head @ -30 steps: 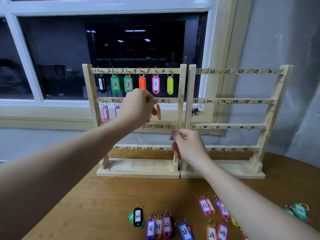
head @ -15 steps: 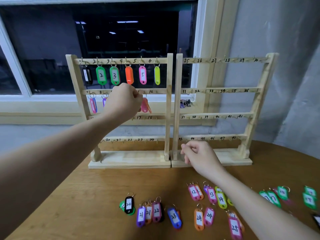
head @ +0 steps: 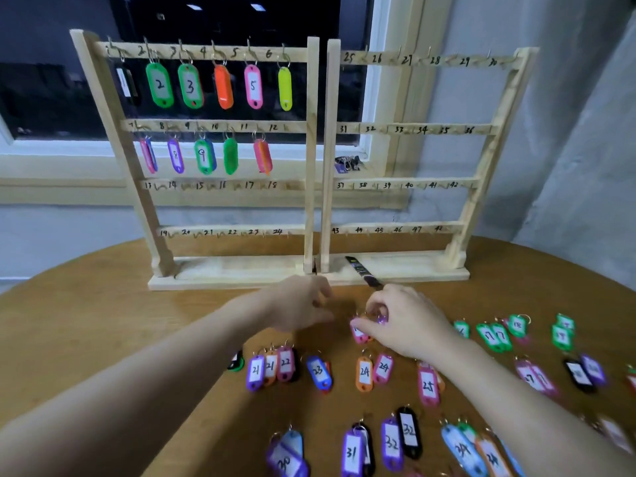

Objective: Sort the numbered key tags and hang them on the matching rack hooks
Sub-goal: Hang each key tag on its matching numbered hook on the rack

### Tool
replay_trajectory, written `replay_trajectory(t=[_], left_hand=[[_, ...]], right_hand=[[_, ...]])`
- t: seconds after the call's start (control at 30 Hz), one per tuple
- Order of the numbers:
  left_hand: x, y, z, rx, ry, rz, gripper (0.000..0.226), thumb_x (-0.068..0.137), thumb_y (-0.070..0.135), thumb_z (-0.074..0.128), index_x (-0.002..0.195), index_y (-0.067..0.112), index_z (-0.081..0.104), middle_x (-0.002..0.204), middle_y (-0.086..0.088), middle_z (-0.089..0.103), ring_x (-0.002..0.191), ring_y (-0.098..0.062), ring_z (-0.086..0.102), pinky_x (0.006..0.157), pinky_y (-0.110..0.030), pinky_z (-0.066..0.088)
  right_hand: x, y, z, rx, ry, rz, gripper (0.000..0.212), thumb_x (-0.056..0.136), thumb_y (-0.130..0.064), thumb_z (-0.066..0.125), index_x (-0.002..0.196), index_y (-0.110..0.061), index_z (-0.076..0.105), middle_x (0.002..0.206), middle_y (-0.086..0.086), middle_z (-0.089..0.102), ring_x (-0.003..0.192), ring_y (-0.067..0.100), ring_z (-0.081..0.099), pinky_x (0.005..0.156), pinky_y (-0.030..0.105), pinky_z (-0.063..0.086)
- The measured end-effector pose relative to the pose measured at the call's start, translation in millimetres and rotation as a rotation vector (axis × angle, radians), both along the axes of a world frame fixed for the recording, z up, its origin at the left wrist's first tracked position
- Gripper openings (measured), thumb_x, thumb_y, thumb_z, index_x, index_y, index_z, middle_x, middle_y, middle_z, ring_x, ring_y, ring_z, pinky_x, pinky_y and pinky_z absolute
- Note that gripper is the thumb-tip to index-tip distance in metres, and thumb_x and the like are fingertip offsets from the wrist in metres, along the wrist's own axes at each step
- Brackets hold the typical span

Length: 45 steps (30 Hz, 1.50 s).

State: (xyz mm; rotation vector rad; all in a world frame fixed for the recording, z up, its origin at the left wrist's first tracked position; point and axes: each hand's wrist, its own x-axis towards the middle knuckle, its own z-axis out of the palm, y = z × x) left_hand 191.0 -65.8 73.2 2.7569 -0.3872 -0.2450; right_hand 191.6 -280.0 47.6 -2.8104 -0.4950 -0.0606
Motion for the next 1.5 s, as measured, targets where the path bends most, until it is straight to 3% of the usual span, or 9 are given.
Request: replay_trajectory(t=[0.2, 0.33, 0.57, 0.77, 0.87, 1.03, 1.2, 1.33, 1.5], left_hand=[[16.3, -12.9, -31.5, -0.286, 0.113, 0.109, 0.037, 0.096, 0.04, 0.064, 0.128, 0.021, 0.06, 0.122, 0.0, 0.063, 0.108, -0.016, 0.057, 0.087, -0.027, 0.041], [14.1, -11.7, -36.3, -0.399, 0.115, 0.072, 0.022, 0.094, 0.034, 0.068, 0.109, 0.018, 0.071, 0.107, 0.0, 0.067, 0.096, -0.014, 0.059, 0.076, -0.018, 0.042], [13.3, -17.5, -39.5, -0.397, 0.095, 0.111, 0.014, 0.094, 0.028, 0.069, 0.101, 0.016, 0.071, 0.096, 0.001, 0.066, 0.085, -0.011, 0.055, 0.069, -0.019, 0.039], [7.0, -13.6, -33.4, -0.513, 0.133, 0.101, 0.01, 0.095, 0.014, 0.064, 0.091, 0.014, 0.073, 0.085, 0.012, 0.065, 0.079, 0.002, 0.055, 0.071, -0.01, 0.039], [6.6, -11.7, -32.7, -0.562, 0.163, 0.131, 0.01, 0.096, 0.016, 0.063, 0.091, 0.015, 0.072, 0.089, 0.007, 0.067, 0.084, -0.005, 0.058, 0.08, -0.023, 0.044], [5.7, -10.3, -37.9, -0.604, 0.171, 0.122, 0.011, 0.098, 0.019, 0.061, 0.093, 0.017, 0.07, 0.094, 0.006, 0.068, 0.091, -0.006, 0.061, 0.083, -0.024, 0.044], [11.7, -3.5, -43.9, -0.744, 0.16, 0.186, 0.022, 0.101, 0.025, 0.059, 0.082, 0.023, 0.069, 0.084, 0.005, 0.07, 0.08, -0.008, 0.06, 0.084, -0.029, 0.047], [11.9, 1.5, -43.1, -0.808, 0.22, 0.224, 0.025, 0.102, 0.033, 0.057, 0.093, 0.015, 0.072, 0.093, -0.008, 0.074, 0.086, -0.016, 0.065, 0.088, -0.035, 0.051], [13.3, -2.5, -43.5, -0.735, 0.157, 0.269, 0.023, 0.101, 0.03, 0.06, 0.087, 0.018, 0.073, 0.087, -0.001, 0.073, 0.08, -0.011, 0.06, 0.075, -0.025, 0.044]], right_hand=[[3.7, 8.5, -6.6, -0.025, -0.005, 0.013, 0.049, 0.083, -0.065, 0.068, 0.115, -0.027, 0.069, 0.11, -0.007, 0.056, 0.113, 0.016, 0.05, 0.099, 0.035, 0.039], [2.4, 13.3, -7.5, 0.024, 0.008, -0.011, 0.037, 0.087, -0.055, 0.071, 0.11, -0.026, 0.071, 0.111, -0.007, 0.06, 0.111, 0.016, 0.049, 0.102, 0.036, 0.038], [-3.5, 24.6, -14.1, 0.103, 0.018, -0.062, 0.017, 0.091, -0.044, 0.071, 0.096, -0.028, 0.071, 0.095, -0.011, 0.057, 0.099, 0.013, 0.048, 0.103, 0.04, 0.04], [-18.7, 23.5, -2.3, 0.193, 0.092, -0.122, 0.03, 0.083, -0.048, 0.077, 0.107, -0.032, 0.07, 0.102, -0.013, 0.063, 0.103, 0.012, 0.05, 0.09, 0.035, 0.042], [-30.0, 13.6, 3.0, 0.215, 0.05, -0.174, 0.029, 0.086, -0.041, 0.077, 0.112, -0.03, 0.069, 0.097, -0.014, 0.062, 0.1, 0.009, 0.049, 0.081, 0.03, 0.042], [-39.7, 12.3, 0.9, 0.088, 0.049, -0.264, 0.032, 0.09, -0.039, 0.073, 0.119, -0.028, 0.07, 0.115, -0.007, 0.063, 0.119, 0.017, 0.049, 0.101, 0.038, 0.043], [-29.5, 18.0, -0.7, 0.063, 0.036, -0.291, 0.031, 0.091, -0.042, 0.071, 0.116, -0.024, 0.072, 0.114, -0.003, 0.064, 0.114, 0.018, 0.049, 0.099, 0.037, 0.044], [-25.0, 24.0, -4.2, 0.06, 0.038, -0.331, 0.029, 0.091, -0.046, 0.07, 0.107, -0.022, 0.075, 0.111, -0.002, 0.066, 0.115, 0.019, 0.049, 0.101, 0.039, 0.044], [-22.7, 28.4, -5.0, 0.044, 0.072, -0.313, 0.022, 0.092, -0.042, 0.07, 0.102, -0.023, 0.074, 0.109, -0.004, 0.066, 0.115, 0.02, 0.05, 0.104, 0.041, 0.041]])
